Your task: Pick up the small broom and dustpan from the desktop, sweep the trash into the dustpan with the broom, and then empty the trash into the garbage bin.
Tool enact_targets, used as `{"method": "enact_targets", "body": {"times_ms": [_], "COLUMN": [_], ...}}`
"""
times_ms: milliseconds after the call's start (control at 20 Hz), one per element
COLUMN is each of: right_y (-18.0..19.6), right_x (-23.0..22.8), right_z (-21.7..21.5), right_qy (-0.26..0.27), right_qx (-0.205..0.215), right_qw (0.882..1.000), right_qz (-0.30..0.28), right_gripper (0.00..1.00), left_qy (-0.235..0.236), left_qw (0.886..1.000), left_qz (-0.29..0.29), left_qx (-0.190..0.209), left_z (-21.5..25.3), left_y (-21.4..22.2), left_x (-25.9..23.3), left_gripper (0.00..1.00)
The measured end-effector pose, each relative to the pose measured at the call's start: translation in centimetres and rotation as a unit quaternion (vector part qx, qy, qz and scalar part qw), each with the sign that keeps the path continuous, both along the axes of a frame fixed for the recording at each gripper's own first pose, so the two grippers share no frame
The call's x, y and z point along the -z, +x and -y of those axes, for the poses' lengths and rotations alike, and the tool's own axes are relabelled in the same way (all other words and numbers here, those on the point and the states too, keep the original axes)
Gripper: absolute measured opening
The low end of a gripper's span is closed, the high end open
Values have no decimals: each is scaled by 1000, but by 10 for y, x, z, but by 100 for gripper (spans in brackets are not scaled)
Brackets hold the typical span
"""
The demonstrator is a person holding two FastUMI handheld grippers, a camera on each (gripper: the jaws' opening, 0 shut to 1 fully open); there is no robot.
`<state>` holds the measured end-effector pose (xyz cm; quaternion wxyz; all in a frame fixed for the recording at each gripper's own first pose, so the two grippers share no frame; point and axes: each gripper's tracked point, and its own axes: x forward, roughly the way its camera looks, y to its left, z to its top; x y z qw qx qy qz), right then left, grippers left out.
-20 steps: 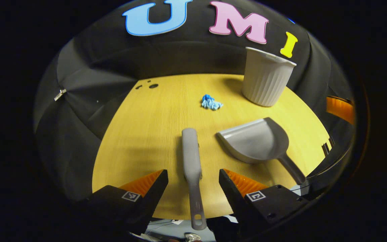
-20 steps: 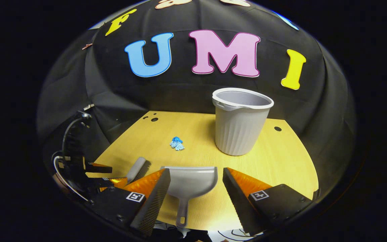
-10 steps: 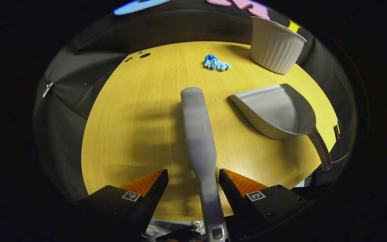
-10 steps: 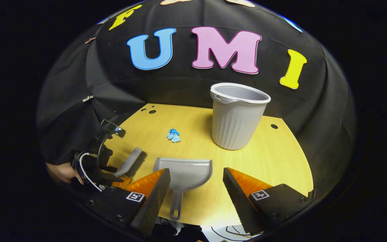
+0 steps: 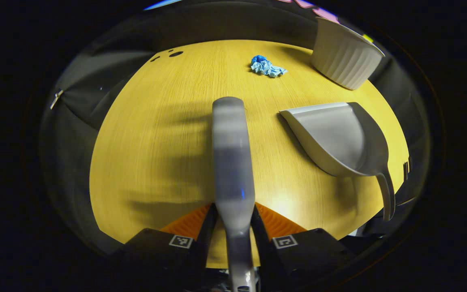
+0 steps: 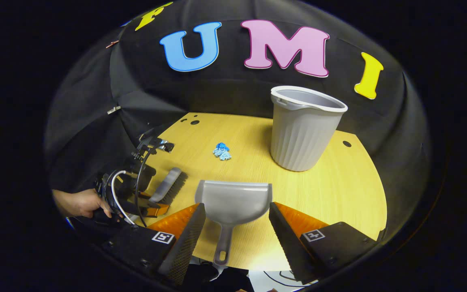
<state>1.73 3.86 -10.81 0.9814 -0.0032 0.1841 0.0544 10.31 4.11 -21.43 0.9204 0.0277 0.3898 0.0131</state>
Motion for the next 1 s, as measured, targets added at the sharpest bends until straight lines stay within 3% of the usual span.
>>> {"method": "enact_targets", "body": {"times_ms": [200,500,650,1000], "right_y": [7,28,29,38], "right_x": [13,62,83,123], "right_z": [-15,-20,-18,-9], "right_qy": [0,16,32,34], "right_qx": [-8,2,25,67], "right_qw": [1000,997,994,987], "right_qz": [-26,-79,-103,-143], "right_gripper": [98,98,99,99], "left_qy": [2,-32,-60,-71], "left_qw": [1000,999,996,992], "left_qz": [2,34,59,104], "left_qx": [2,6,4,-3], "left_z": [1,-1,-1,-24], "left_y": [-1,-3,-10,-38], "left_x": [-4,-6,-14,-52], "left_gripper": [33,26,28,27]}}
